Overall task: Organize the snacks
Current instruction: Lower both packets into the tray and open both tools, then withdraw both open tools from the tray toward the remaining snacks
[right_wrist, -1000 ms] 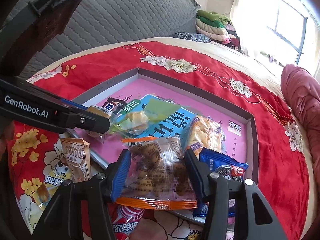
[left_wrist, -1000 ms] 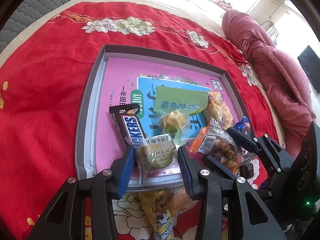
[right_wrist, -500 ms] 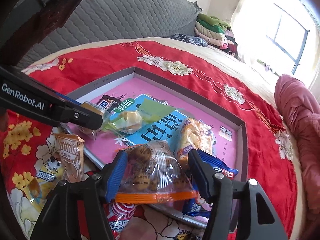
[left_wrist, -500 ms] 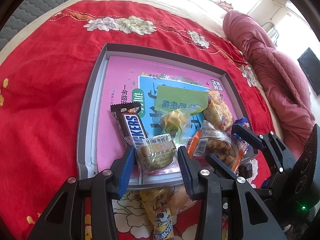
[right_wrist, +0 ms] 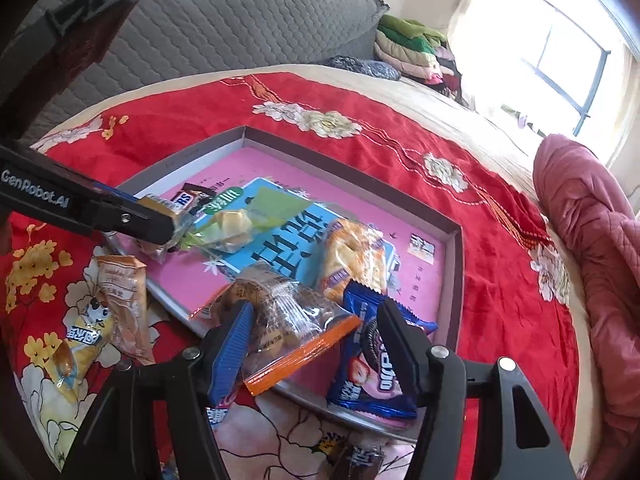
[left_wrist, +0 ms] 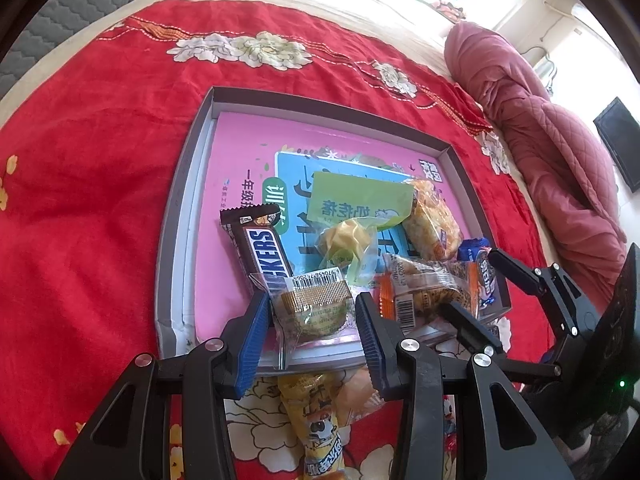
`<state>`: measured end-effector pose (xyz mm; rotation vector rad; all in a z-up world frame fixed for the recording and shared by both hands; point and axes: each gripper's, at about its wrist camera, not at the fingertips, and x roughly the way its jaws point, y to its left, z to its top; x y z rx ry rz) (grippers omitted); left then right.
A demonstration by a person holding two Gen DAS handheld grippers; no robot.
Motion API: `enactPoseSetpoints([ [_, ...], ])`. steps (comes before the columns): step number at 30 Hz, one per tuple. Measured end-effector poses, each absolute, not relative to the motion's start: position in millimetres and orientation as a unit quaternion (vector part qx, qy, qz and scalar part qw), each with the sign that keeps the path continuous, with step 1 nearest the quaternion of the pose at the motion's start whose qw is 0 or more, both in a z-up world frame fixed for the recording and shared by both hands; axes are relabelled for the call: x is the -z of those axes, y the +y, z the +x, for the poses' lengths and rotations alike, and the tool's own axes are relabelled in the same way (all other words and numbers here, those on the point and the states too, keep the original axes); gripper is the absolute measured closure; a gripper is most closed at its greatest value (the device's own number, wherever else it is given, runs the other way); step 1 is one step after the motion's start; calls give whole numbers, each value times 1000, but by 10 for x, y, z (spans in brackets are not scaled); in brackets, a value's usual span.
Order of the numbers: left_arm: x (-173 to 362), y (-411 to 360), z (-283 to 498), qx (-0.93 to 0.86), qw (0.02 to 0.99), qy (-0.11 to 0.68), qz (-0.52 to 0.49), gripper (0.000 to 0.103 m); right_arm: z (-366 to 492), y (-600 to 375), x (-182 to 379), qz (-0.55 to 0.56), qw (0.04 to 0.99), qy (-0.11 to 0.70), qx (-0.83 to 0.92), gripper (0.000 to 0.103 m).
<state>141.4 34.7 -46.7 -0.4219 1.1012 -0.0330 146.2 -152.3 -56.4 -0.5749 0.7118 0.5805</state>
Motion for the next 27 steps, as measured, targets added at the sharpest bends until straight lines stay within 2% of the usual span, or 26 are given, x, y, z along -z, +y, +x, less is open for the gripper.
enactPoseSetpoints([
  [3,480,335,1415,16,829,522,-199,57,1526,-1537,580,-266,861,340,-269,35],
  [21,472,310,1415,18,828,526,-192,52,1622,-1666,452,-197,873,350,-276,35],
  [24,447,314,1412,17,830,524,-191,46,1637,-1699,400,-186,878,346,-275,35],
  [27,418,322,1411,16,832,520,-192,45,1655,-1741,351,-172,882,342,-275,34],
])
